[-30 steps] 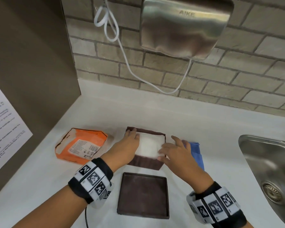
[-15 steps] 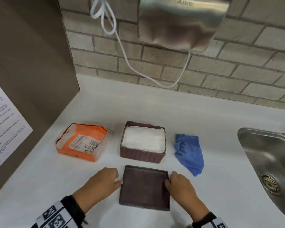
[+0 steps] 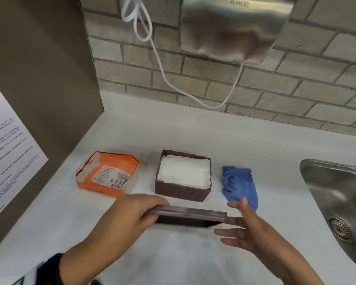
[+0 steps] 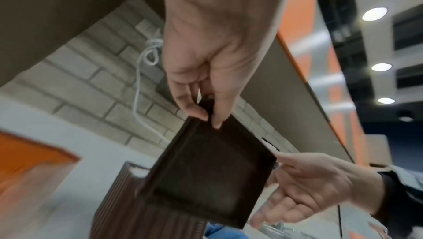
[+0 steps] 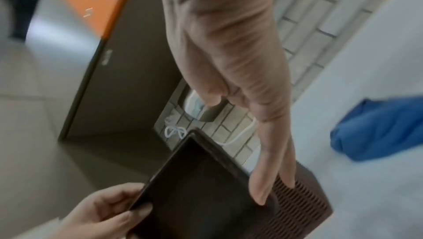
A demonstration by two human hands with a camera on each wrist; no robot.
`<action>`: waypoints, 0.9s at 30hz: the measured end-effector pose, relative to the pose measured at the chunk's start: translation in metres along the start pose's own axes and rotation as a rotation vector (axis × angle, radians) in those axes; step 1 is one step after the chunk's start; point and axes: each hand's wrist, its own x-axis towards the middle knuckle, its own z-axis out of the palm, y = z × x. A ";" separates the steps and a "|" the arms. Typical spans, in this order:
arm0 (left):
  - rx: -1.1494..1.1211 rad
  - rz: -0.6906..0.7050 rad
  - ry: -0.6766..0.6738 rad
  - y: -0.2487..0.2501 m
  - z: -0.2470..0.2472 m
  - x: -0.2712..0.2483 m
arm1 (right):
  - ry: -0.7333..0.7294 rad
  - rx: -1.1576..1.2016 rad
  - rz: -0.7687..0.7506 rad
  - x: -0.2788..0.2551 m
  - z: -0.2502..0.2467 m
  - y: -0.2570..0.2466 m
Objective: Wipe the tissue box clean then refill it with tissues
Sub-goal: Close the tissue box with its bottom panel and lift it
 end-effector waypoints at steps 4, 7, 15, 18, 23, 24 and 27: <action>0.131 0.438 0.166 0.010 0.000 0.002 | -0.125 0.376 0.087 0.006 0.002 -0.018; 0.115 0.517 0.104 0.010 0.005 0.010 | -0.100 0.334 -0.071 0.015 0.005 -0.029; -0.532 -0.315 0.014 -0.003 0.005 0.074 | 0.070 0.291 -0.379 0.082 0.016 -0.048; -0.459 -0.264 -0.005 -0.020 0.014 0.099 | 0.196 0.107 -0.418 0.112 0.032 -0.047; -0.317 -0.318 0.068 -0.042 0.033 0.107 | 0.492 -0.460 -0.348 0.149 0.042 -0.035; -0.312 -0.312 0.085 -0.044 0.036 0.106 | 0.534 -0.543 -0.342 0.153 0.044 -0.032; -0.305 -0.300 0.112 -0.049 0.041 0.105 | 0.616 -0.680 -0.351 0.157 0.049 -0.026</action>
